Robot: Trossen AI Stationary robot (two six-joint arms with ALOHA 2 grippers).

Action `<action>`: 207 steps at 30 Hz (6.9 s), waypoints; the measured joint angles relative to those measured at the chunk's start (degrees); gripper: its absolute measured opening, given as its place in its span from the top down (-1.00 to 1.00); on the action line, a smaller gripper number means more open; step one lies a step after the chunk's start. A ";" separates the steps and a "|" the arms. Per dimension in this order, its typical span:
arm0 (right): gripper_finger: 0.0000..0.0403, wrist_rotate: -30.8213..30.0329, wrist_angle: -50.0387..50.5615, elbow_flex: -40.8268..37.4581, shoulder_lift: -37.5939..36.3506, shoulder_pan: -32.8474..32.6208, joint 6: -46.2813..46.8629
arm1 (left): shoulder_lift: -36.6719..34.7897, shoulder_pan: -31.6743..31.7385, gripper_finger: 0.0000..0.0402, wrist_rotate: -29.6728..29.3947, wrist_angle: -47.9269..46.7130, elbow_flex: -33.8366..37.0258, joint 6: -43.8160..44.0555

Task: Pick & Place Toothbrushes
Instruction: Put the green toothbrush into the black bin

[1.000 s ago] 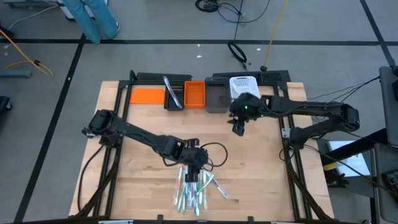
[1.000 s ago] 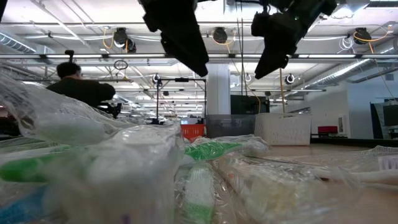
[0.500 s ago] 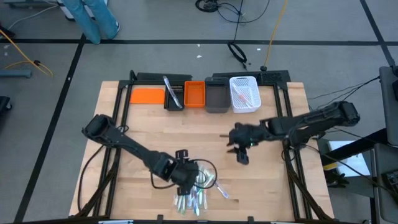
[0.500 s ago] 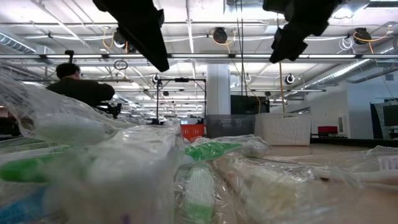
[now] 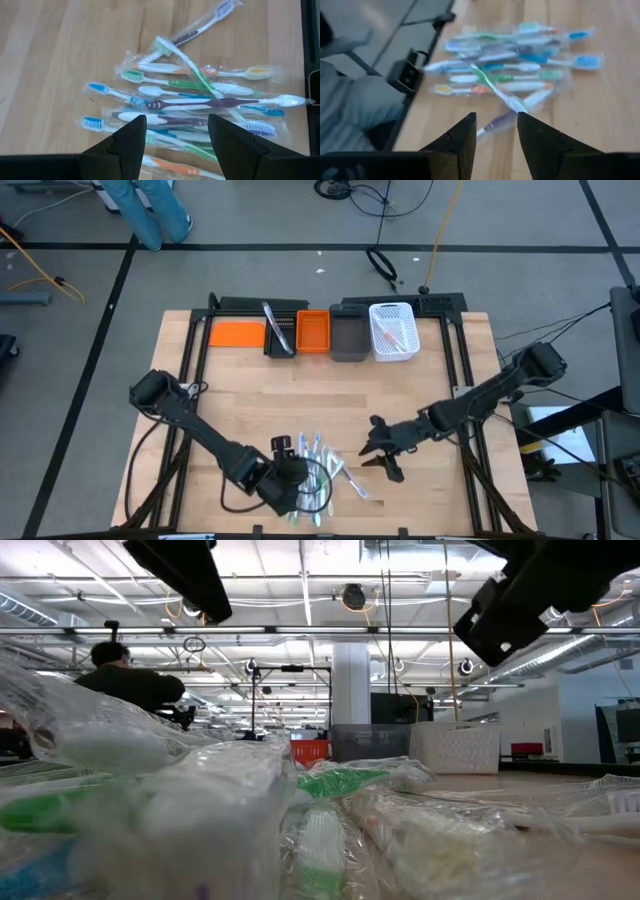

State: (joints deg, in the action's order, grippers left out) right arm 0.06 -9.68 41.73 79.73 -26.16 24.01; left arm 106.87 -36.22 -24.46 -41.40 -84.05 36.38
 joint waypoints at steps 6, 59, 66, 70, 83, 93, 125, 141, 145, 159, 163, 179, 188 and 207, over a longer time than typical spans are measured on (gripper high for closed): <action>0.33 -1.97 -6.71 -0.12 7.20 -2.61 3.27 | 0.00 -1.41 -0.08 -2.32 0.04 0.00 1.62; 0.33 -15.55 -22.58 2.34 26.70 -3.26 -8.24 | 0.00 -1.31 -0.08 -5.61 1.37 0.02 1.30; 0.46 -14.91 -22.03 3.87 27.62 -2.78 -8.24 | 0.00 -1.31 -0.08 -5.58 1.41 0.02 1.31; 0.73 -14.78 -21.54 3.73 27.73 -2.78 -8.52 | 0.00 -1.29 -0.08 -5.58 1.41 0.02 1.34; 1.00 -13.05 -18.53 3.75 25.74 -2.83 -9.95 | 0.00 -1.31 -0.08 -5.61 1.59 0.02 1.38; 0.99 -13.42 -9.52 3.70 13.90 -3.52 -11.51 | 0.00 -1.31 -0.08 -5.64 2.88 0.02 1.41; 1.00 -19.75 4.78 3.70 -2.76 -3.66 -16.40 | 2.02 4.93 -0.07 7.90 11.70 0.00 1.50; 1.00 -19.09 8.32 3.75 -4.38 -3.83 -15.10 | 2.78 5.66 0.95 7.64 10.67 0.04 1.98; 1.00 -19.06 8.54 3.75 -4.36 -3.70 -15.08 | 2.78 5.57 0.96 6.04 10.73 0.04 2.13; 0.65 -19.44 8.63 3.74 -11.00 -3.92 -17.20 | 2.78 4.47 1.00 -1.84 11.61 0.04 3.17; 0.42 -18.30 10.19 3.74 -14.14 -3.94 -17.24 | 2.78 3.87 1.00 -2.89 11.53 0.04 3.15; 0.14 -16.49 15.36 3.50 -18.28 -3.94 -14.27 | -0.54 2.07 1.00 -17.31 12.61 -0.02 0.41; 0.15 -16.31 -4.82 -3.06 -17.97 -3.94 -19.56 | -0.90 2.56 1.00 -17.50 24.62 -0.02 -10.87; 0.13 -14.86 -37.25 -12.01 -14.68 -3.90 -30.12 | -0.87 9.94 1.00 -10.04 39.00 -0.02 -23.02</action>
State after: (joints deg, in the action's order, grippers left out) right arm -14.81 -46.93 29.71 65.05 -30.06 -6.11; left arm 106.00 -26.29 -34.50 -2.40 -84.07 13.36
